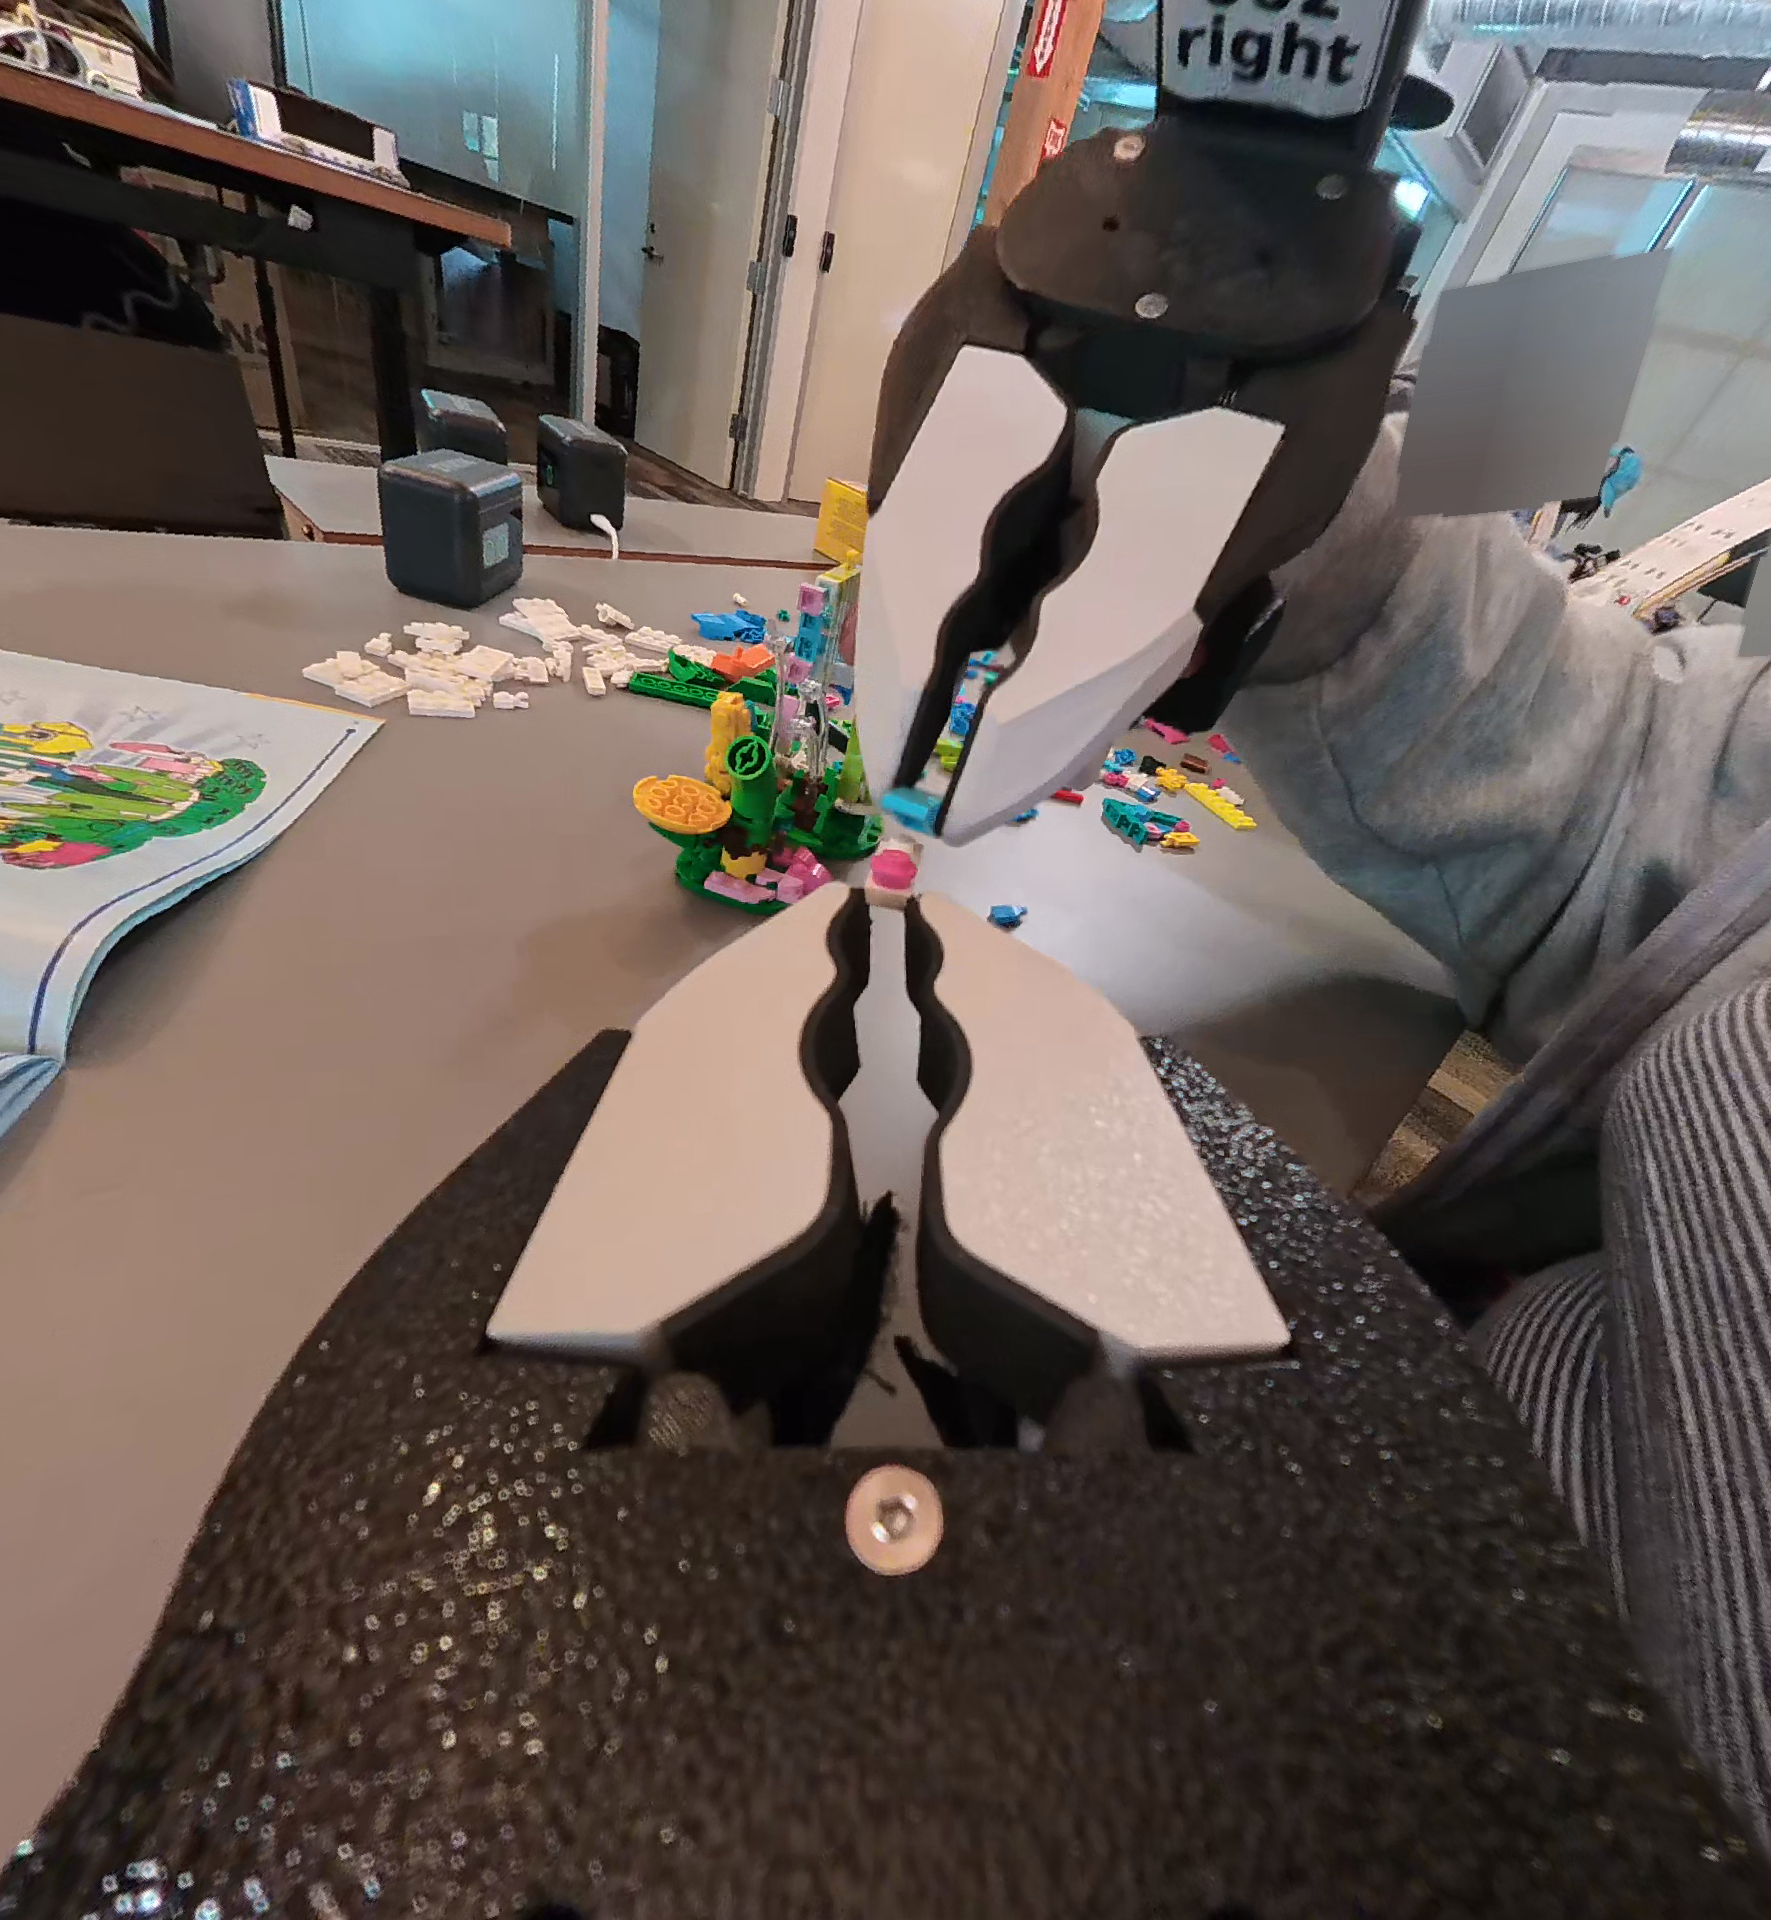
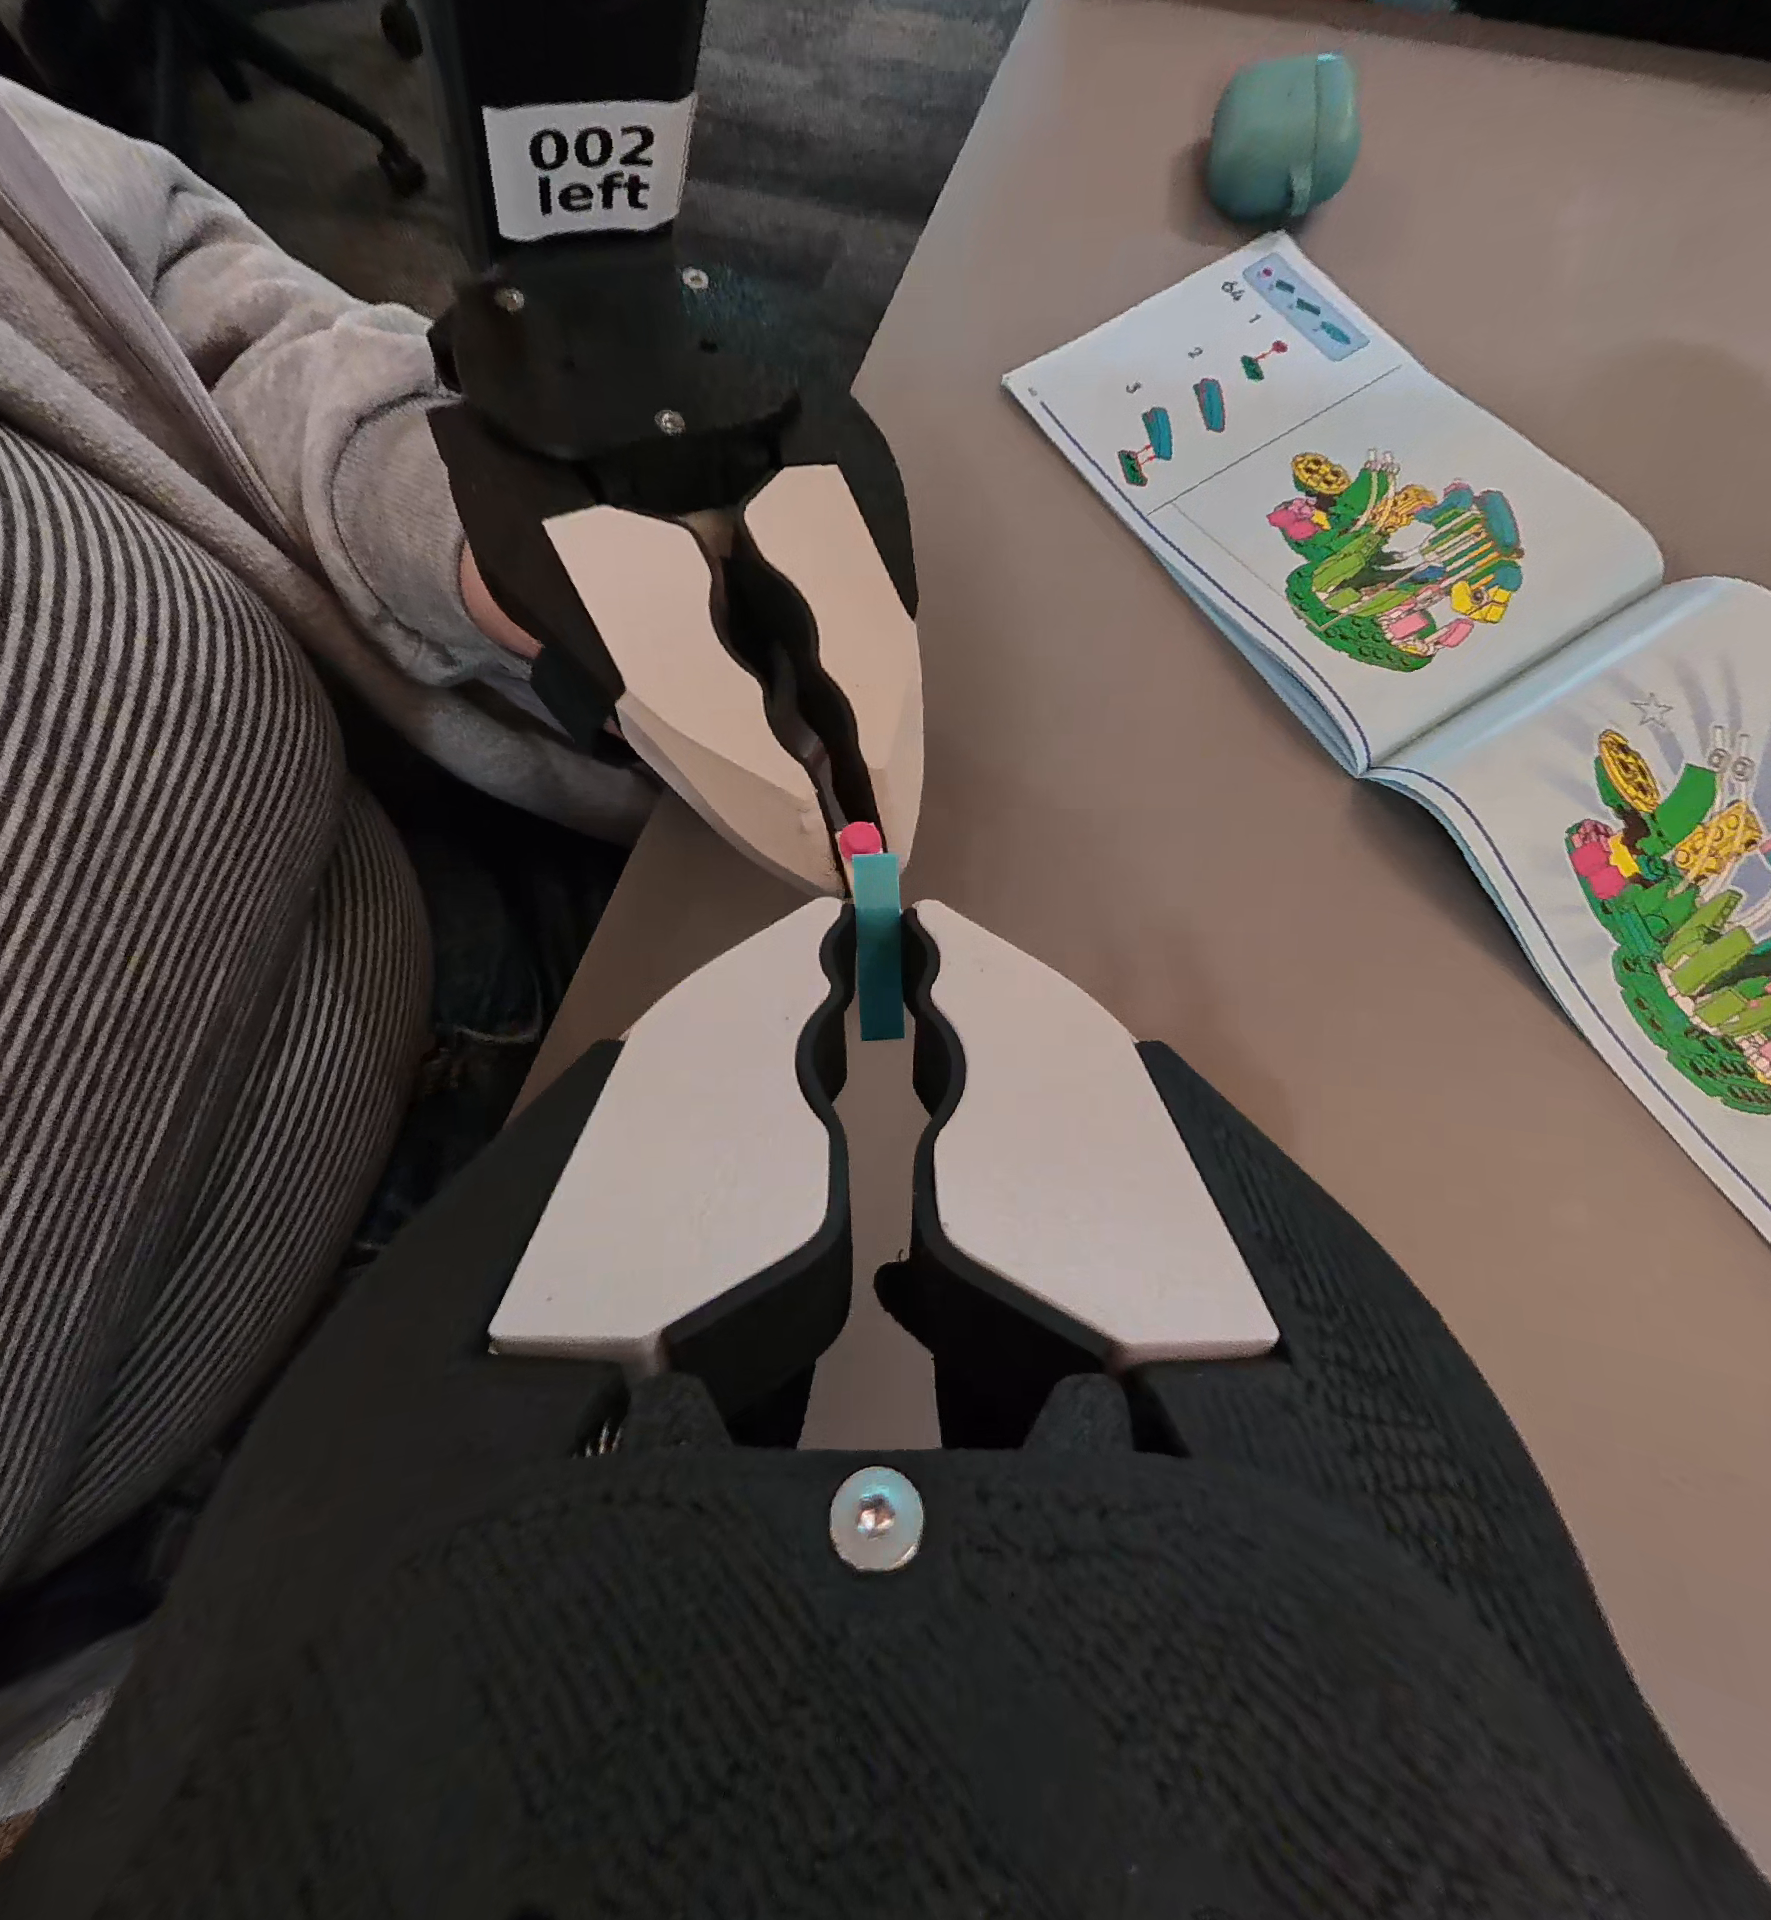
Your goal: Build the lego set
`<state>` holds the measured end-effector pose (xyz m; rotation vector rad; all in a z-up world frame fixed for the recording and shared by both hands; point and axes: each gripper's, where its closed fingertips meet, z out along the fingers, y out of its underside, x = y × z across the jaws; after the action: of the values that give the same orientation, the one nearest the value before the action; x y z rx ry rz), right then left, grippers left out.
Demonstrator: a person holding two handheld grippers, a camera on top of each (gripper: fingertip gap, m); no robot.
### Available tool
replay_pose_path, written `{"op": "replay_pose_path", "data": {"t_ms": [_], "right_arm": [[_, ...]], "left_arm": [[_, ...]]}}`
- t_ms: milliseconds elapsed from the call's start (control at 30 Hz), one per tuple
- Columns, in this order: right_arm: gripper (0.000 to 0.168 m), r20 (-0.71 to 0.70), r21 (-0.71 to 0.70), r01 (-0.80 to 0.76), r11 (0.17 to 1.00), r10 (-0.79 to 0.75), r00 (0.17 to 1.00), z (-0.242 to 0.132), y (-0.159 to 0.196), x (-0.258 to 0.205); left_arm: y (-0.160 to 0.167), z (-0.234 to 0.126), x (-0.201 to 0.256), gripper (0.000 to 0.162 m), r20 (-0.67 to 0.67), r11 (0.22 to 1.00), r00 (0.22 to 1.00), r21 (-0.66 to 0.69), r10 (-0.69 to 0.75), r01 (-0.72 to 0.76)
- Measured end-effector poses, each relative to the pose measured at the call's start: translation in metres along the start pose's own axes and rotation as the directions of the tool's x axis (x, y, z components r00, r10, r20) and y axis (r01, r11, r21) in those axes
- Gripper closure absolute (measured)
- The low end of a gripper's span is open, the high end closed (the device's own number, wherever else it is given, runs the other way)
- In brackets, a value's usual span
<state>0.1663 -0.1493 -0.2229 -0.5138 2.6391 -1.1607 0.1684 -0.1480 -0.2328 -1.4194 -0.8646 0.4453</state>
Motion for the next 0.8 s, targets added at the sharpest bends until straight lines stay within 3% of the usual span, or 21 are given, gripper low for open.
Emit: {"op": "replay_pose_path", "data": {"t_ms": [800], "right_arm": [[0.162, 0.075, -0.233, 0.179, 0.956, -0.166, 0.983, 0.007, 0.017, -0.012]], "left_arm": [[0.015, 0.006, 0.012, 0.156, -0.065, 0.992, 0.995, -0.098, 0.072, -0.078]]}}
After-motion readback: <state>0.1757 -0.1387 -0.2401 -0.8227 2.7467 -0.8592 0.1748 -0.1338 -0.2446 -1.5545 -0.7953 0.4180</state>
